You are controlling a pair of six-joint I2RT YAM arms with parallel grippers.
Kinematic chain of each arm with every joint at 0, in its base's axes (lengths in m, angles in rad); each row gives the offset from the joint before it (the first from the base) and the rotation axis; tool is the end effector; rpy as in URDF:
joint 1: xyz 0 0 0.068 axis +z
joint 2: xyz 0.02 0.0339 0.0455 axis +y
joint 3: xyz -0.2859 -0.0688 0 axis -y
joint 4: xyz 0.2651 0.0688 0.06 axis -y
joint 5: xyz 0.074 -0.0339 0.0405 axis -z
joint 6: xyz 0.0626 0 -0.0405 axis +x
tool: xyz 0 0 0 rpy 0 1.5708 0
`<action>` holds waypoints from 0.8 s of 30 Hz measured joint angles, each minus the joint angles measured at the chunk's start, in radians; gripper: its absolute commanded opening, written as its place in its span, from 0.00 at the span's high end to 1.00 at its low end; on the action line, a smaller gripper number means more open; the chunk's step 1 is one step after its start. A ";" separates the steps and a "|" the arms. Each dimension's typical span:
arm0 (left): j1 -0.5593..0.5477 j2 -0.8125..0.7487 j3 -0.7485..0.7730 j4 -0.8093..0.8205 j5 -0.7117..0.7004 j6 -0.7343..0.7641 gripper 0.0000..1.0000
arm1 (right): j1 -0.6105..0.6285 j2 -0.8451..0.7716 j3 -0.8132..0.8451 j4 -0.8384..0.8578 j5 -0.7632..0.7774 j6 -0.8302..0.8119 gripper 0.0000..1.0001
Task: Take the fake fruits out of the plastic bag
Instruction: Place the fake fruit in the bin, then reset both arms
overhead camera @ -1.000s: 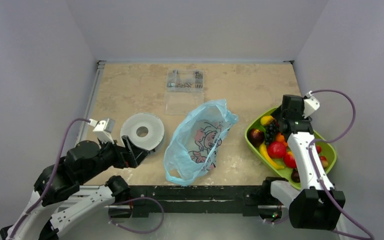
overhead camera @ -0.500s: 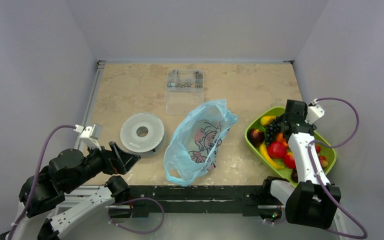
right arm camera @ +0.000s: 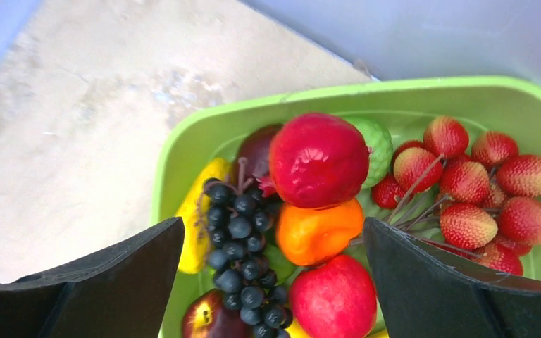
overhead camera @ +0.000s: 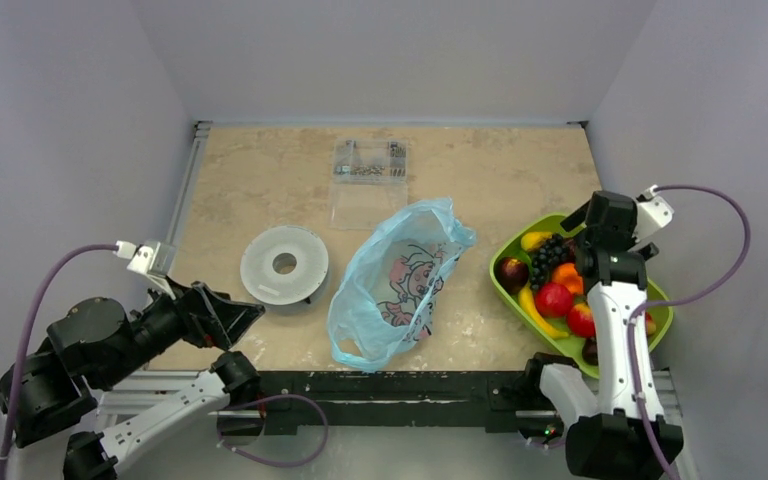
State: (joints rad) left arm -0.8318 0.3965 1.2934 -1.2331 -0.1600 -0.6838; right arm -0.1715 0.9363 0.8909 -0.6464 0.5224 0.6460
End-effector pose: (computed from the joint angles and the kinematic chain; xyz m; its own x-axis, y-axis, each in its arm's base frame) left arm 0.0094 0.0045 0.4237 -0.5692 -0.3013 -0.7650 0.3467 0.7557 -0.5556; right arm 0.2083 -0.0678 0.3098 -0.1850 0.5615 -0.8065 0.7988 0.5639 0.2094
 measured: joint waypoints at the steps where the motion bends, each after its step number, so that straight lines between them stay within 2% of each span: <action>1: 0.000 0.008 0.017 -0.007 0.000 0.009 0.01 | 0.000 -0.011 0.022 -0.011 -0.003 -0.006 0.01; 6: 0.000 0.039 0.118 -0.027 0.000 0.045 0.01 | 0.000 -0.067 0.182 -0.074 -0.085 -0.058 0.01; 11: 0.000 0.068 0.254 -0.037 -0.001 0.092 0.01 | 0.000 -0.106 0.370 -0.116 -0.275 -0.144 0.01; 19: 0.000 0.163 0.535 -0.049 -0.035 0.207 0.00 | 0.000 -0.052 0.784 -0.210 -0.479 -0.252 0.01; 24: 0.000 0.190 0.654 -0.041 -0.087 0.286 0.00 | 0.000 -0.055 0.919 -0.226 -0.542 -0.270 0.01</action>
State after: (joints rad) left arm -0.8318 0.5869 1.9476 -1.2739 -0.2466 -0.3977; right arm -0.1711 0.8818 1.8103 -0.8722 -0.0196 0.3756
